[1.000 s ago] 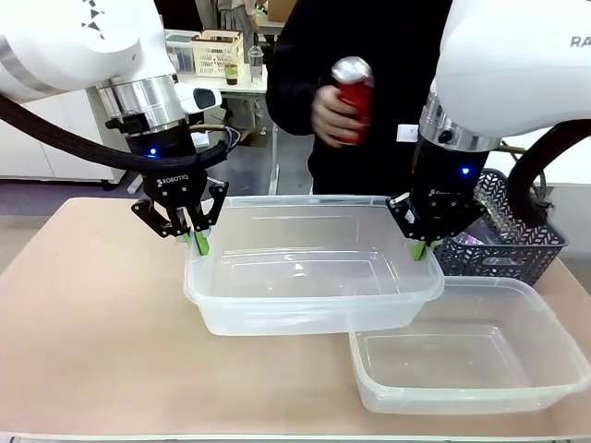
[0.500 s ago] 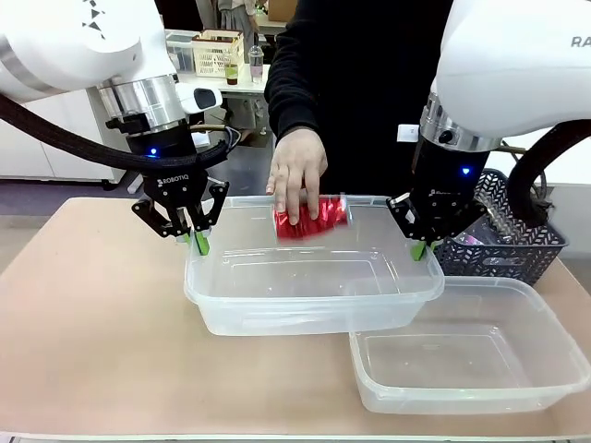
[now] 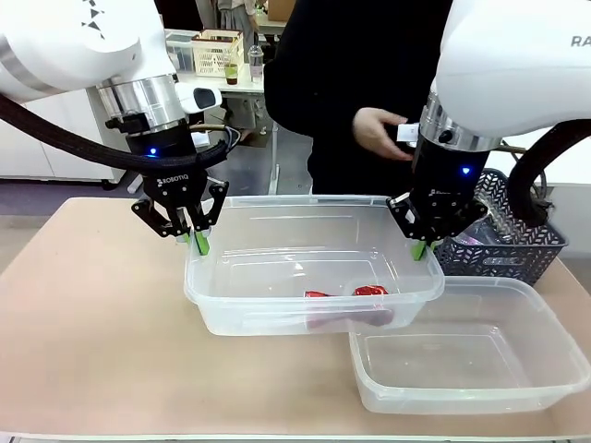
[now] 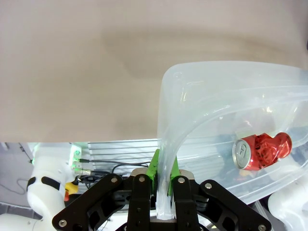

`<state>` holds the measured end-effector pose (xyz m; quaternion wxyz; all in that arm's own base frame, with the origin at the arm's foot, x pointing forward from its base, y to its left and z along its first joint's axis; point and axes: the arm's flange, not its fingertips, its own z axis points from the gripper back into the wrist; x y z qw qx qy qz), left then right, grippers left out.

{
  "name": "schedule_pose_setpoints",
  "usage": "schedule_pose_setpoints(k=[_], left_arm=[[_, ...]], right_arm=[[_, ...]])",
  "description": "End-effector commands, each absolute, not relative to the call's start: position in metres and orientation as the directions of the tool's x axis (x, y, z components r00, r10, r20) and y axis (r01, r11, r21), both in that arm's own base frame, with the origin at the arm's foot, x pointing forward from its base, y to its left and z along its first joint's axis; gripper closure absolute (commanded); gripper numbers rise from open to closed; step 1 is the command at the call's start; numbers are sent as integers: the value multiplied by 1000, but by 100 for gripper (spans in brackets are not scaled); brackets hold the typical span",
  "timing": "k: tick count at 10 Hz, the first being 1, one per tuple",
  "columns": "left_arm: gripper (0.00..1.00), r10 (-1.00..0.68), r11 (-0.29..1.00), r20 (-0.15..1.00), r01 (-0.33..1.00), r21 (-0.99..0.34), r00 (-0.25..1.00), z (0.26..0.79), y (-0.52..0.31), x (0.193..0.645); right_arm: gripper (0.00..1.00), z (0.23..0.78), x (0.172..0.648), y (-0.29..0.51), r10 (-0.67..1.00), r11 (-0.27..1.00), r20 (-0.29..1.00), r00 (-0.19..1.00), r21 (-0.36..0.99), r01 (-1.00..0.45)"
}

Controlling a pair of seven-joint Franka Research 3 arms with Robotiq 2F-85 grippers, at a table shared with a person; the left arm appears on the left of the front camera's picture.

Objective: Sort the waste into each basket.
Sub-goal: Offer the picked Organizing box to the human.

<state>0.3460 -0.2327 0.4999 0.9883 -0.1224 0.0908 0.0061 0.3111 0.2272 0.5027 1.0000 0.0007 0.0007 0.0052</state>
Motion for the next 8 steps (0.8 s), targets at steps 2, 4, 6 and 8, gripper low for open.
schedule_pose_setpoints(k=[2, 4, 6, 8], left_arm=[[93, -15, 967, -174, -31, -254, 985, 505, -231, 343], [93, -15, 967, -174, -31, -254, 985, 505, -231, 343], [93, -15, 967, -174, -31, -254, 985, 505, -231, 343], [93, -15, 967, -174, -31, -254, 985, 505, -231, 343]], right_arm=[[91, 503, 314, 229, 16, 1000, -9, 1000, -6, -16], [91, 503, 314, 229, 16, 1000, -9, 1000, -6, -16], [91, 503, 314, 229, 16, 1000, -9, 1000, -6, -16], [91, 503, 314, 229, 16, 1000, -9, 1000, -6, -16]])
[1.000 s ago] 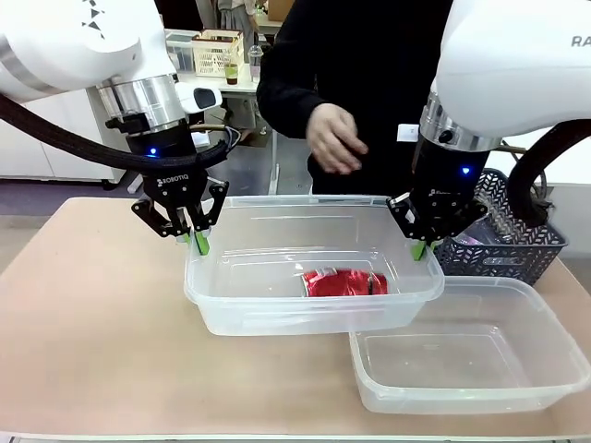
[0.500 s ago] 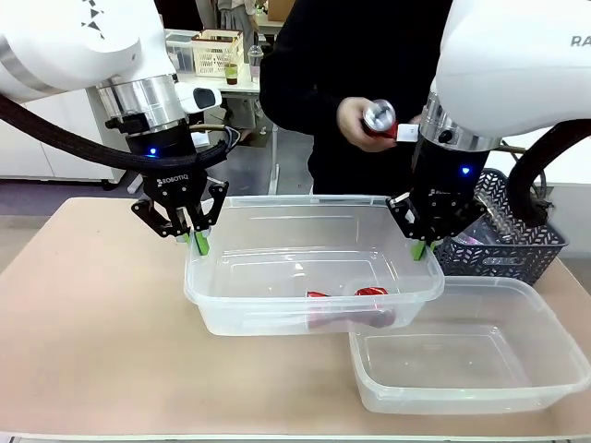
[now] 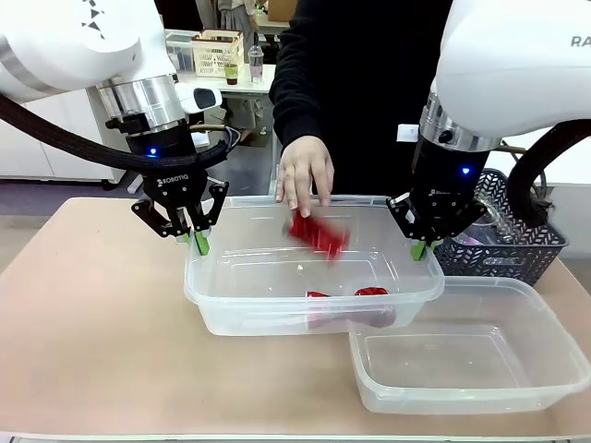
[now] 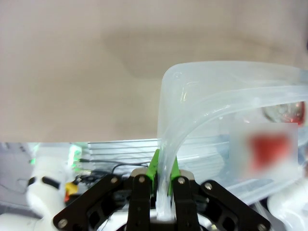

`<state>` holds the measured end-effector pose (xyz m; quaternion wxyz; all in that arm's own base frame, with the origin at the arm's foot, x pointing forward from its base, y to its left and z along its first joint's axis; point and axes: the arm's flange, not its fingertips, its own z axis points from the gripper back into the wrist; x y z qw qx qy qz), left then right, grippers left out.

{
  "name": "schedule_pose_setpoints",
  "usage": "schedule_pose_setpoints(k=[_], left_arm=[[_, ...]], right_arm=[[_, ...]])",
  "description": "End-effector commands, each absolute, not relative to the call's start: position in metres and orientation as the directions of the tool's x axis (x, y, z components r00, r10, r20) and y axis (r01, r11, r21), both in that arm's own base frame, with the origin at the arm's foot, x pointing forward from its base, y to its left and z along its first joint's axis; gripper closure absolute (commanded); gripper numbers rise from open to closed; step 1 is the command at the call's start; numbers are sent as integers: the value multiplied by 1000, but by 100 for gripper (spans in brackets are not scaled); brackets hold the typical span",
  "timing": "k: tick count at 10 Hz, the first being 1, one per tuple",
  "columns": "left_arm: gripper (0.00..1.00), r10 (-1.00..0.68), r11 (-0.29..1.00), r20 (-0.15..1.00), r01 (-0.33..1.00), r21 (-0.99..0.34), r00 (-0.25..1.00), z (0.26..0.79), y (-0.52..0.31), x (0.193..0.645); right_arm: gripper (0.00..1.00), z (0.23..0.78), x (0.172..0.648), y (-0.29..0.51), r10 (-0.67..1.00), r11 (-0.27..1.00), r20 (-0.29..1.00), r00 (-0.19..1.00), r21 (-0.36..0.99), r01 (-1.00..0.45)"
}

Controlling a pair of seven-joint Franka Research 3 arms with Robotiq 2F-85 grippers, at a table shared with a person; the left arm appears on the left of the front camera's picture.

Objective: Sort the waste into each basket.
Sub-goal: Offer the picked Organizing box to the human.

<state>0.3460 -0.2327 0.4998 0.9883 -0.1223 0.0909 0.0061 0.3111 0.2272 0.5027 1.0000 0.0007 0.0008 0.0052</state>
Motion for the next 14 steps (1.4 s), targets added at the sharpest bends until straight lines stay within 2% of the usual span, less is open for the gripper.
schedule_pose_setpoints(k=[1, 14], left_arm=[[93, -15, 967, -174, -31, -254, 985, 505, -231, 343], [93, -15, 967, -174, -31, -254, 985, 505, -231, 343]], right_arm=[[91, 503, 314, 229, 16, 1000, -9, 1000, -6, -16], [91, 503, 314, 229, 16, 1000, -9, 1000, -6, -16]])
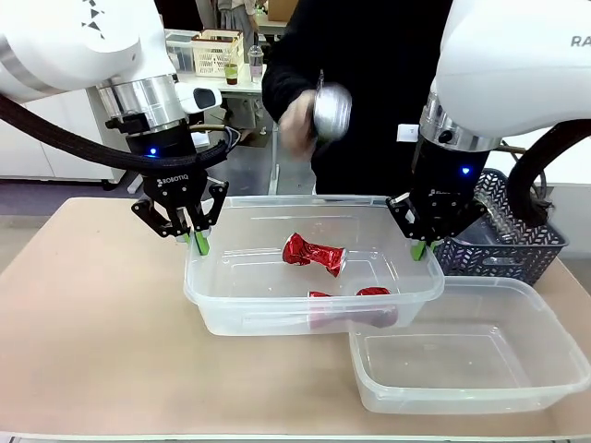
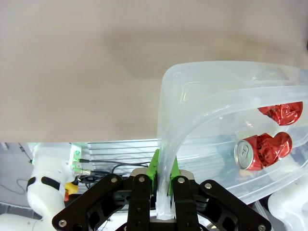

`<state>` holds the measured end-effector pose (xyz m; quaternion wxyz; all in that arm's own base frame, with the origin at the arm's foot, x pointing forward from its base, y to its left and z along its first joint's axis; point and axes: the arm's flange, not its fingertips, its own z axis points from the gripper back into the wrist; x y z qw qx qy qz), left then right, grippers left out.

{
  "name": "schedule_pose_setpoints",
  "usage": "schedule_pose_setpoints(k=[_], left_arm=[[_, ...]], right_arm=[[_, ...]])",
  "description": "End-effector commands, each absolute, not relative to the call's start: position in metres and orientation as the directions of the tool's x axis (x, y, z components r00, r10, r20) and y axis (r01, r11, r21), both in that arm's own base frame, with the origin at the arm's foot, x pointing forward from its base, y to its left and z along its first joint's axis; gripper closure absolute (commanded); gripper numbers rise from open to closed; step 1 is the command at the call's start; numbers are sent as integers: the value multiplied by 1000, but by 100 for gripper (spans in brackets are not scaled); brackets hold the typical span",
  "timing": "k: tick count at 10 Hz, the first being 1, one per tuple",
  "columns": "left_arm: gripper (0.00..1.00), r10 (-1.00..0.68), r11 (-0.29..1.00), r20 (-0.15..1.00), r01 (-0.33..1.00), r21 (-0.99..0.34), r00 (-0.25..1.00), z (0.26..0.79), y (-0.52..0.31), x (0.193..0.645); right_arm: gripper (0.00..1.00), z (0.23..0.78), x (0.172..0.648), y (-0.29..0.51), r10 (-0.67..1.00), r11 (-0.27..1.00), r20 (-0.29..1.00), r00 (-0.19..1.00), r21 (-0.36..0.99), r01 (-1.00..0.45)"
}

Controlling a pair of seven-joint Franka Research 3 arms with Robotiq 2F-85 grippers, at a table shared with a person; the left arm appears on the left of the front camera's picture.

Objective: Sort the waste into each basket.
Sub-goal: Offer the picked Organizing box to the human.

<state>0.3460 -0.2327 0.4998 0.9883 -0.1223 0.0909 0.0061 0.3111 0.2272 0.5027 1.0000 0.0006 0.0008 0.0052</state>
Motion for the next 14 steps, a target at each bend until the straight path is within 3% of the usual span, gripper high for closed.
schedule_pose_setpoints(k=[1, 14], left_arm=[[93, -15, 967, -174, -31, -254, 985, 505, -231, 343], [93, -15, 967, -174, -31, -254, 985, 505, -231, 343]], right_arm=[[91, 503, 314, 229, 16, 1000, -9, 1000, -6, -16], [91, 503, 314, 229, 16, 1000, -9, 1000, -6, -16]])
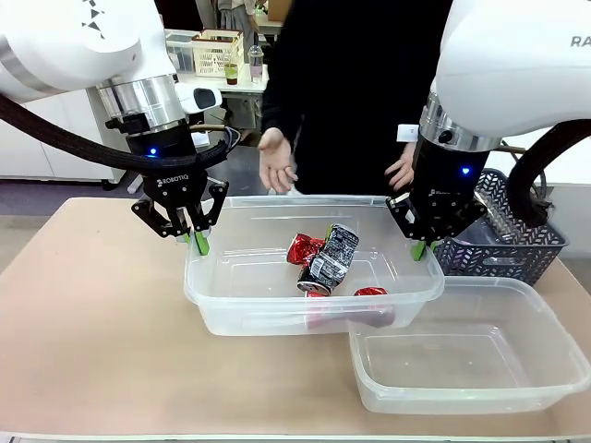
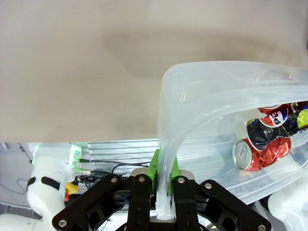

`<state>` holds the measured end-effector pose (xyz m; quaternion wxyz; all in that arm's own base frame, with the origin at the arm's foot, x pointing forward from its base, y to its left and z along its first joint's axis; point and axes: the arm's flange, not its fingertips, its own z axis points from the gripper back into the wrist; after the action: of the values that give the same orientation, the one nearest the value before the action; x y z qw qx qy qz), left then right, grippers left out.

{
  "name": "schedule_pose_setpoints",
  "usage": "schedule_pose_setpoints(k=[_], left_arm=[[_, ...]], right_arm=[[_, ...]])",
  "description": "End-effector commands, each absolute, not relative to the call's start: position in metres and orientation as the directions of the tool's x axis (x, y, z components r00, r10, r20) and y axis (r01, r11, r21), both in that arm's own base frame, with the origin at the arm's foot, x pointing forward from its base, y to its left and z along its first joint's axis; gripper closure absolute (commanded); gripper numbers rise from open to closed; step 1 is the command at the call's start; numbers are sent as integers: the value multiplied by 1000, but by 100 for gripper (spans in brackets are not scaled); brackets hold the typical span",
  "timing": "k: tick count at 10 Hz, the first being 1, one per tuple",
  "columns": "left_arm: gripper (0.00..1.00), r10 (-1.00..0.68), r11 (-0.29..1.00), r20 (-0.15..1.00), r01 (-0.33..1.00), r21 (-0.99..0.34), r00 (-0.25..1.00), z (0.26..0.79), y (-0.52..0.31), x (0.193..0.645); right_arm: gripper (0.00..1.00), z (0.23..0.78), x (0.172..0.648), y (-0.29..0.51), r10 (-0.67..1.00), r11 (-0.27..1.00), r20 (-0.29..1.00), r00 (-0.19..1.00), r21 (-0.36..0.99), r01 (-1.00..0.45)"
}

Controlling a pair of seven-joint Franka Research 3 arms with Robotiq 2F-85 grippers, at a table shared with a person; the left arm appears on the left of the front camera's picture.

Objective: Sort the waste into each basket.
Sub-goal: Offer the picked Organizing box to the human.

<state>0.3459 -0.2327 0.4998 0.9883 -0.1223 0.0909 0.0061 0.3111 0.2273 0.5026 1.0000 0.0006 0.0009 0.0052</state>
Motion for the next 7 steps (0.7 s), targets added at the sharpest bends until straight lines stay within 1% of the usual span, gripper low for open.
schedule_pose_setpoints(k=[1, 2, 3, 4, 5, 7], left_arm=[[93, -10, 970, -181, -34, -241, 983, 500, -233, 346], [93, -15, 970, -149, -22, -242, 989, 506, -239, 373], [93, 8, 968, -117, -37, -248, 993, 513, -245, 404], [93, -2, 965, -104, -25, -261, 995, 516, -252, 433], [93, -7, 962, -99, -21, -274, 995, 512, -260, 466], [93, 12, 957, -94, -39, -286, 996, 506, -267, 499]], right_arm=[[91, 503, 311, 227, 10, 1000, -2, 1000, 1, -10], [91, 513, 331, 235, 45, 999, -12, 999, -5, -46], [91, 525, 356, 244, 66, 998, -11, 998, -17, -66], [91, 537, 382, 250, 62, 997, -1, 998, -39, -62], [91, 546, 410, 259, 62, 997, -24, 998, -49, -63], [91, 539, 450, 272, 76, 995, -75, 994, -55, -80]])
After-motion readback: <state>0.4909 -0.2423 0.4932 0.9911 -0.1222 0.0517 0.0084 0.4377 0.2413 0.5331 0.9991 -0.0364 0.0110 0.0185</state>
